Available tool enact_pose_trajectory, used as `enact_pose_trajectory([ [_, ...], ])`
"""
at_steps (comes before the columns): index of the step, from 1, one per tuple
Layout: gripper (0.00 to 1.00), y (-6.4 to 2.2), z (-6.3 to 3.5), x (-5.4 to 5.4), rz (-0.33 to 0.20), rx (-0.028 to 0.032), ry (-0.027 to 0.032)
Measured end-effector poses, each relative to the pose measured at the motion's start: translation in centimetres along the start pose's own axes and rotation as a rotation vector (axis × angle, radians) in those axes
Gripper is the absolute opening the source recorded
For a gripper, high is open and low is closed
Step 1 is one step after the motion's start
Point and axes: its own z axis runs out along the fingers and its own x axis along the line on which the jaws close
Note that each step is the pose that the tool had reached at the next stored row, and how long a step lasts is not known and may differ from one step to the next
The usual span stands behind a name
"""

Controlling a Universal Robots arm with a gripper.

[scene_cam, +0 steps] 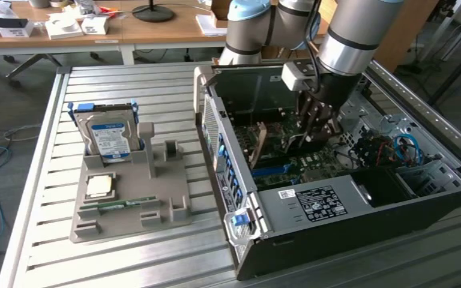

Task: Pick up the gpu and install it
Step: 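Insert the gpu into the slot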

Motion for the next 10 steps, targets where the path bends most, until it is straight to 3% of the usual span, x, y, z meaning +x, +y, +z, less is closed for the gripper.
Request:
enact_pose_trajectory([
  [10, 0.26, 0.31, 0.36, 0.01, 0.000, 0.0000, 0.0002],
])
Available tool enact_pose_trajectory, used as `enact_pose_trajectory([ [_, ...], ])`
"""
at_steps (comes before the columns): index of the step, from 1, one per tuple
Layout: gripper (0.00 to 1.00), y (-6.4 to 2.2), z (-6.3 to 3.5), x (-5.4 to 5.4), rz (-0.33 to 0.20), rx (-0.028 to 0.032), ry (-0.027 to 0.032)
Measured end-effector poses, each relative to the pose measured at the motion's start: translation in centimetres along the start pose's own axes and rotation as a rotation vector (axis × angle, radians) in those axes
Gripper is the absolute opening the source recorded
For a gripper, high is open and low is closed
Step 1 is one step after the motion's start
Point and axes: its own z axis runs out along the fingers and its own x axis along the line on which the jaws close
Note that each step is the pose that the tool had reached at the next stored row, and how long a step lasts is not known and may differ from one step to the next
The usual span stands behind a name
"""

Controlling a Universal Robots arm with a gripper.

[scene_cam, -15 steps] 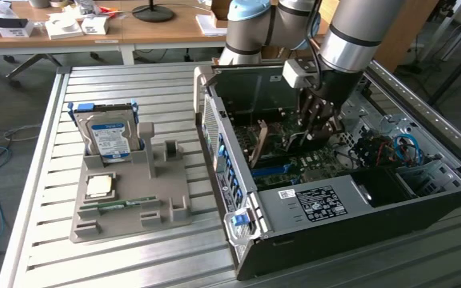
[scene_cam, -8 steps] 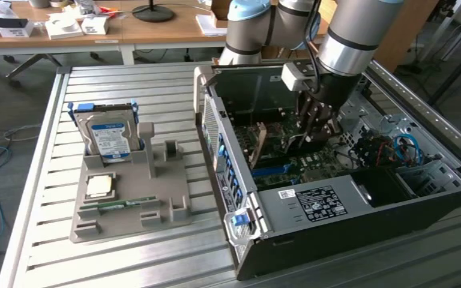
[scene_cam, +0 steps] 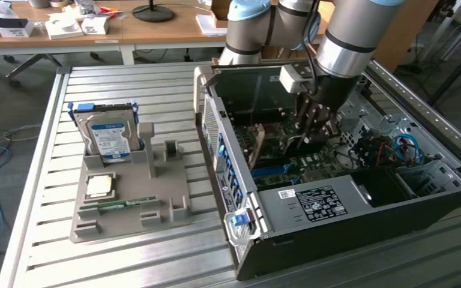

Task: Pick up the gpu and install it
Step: 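Insert the gpu into the slot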

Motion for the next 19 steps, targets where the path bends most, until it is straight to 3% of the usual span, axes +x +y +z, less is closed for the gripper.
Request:
enact_pose_trajectory([
  [19, 0.26, 1.18, 0.67, 0.0, 0.000, -0.0001, 0.0002],
])
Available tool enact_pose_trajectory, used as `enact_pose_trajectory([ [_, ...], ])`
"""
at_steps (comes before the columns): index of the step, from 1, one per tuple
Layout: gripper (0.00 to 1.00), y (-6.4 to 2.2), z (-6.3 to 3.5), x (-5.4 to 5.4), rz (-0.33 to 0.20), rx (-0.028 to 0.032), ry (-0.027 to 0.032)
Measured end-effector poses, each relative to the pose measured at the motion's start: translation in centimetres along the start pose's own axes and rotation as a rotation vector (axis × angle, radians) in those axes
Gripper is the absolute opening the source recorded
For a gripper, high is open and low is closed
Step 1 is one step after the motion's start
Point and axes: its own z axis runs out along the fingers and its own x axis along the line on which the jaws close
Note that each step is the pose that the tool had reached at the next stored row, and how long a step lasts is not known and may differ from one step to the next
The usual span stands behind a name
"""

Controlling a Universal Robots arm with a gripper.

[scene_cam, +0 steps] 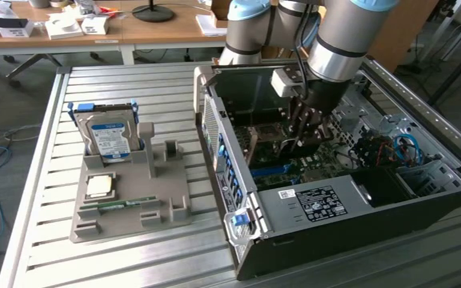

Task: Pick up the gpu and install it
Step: 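Insert the gpu into the slot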

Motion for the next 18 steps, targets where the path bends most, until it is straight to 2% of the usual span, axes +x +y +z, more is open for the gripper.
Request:
enact_pose_trajectory([
  [10, 0.26, 0.63, 0.04, 0.0, 0.000, 0.0008, -0.0003],
  [13, 0.26, 1.04, 0.05, 0.0, 0.000, 0.0040, -0.0002],
  [18, 0.26, 1.23, 0.05, 0.0, 0.000, 0.0046, -0.0002],
])
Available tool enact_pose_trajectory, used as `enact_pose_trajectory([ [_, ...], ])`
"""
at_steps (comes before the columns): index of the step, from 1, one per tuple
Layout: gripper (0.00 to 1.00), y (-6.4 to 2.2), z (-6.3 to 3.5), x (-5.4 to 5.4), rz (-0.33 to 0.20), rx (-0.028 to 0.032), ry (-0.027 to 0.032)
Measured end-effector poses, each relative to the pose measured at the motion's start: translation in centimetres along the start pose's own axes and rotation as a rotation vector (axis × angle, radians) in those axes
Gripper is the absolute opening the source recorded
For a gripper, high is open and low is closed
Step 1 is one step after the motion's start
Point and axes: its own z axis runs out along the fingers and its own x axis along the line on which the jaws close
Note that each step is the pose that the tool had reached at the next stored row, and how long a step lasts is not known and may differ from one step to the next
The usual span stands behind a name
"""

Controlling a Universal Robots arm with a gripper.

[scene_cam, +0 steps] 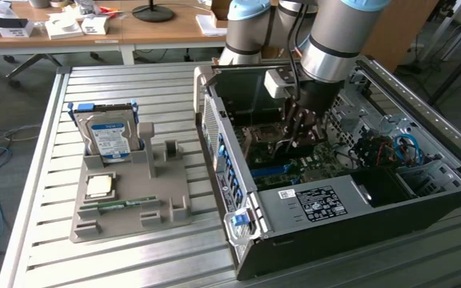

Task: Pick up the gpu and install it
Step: 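Insert the gpu into the slot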

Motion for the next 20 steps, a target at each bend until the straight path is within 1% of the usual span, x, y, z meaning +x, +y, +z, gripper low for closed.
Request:
enact_pose_trajectory([
  [4, 0.26, 0.31, 0.03, -0.01, 0.000, 0.0017, -0.0002],
  [12, 0.26, 0.51, 0.49, 0.01, 0.000, 0.0080, 0.0000],
  [20, 0.26, 0.69, 0.63, 0.00, 0.000, 0.0090, 0.0000],
])
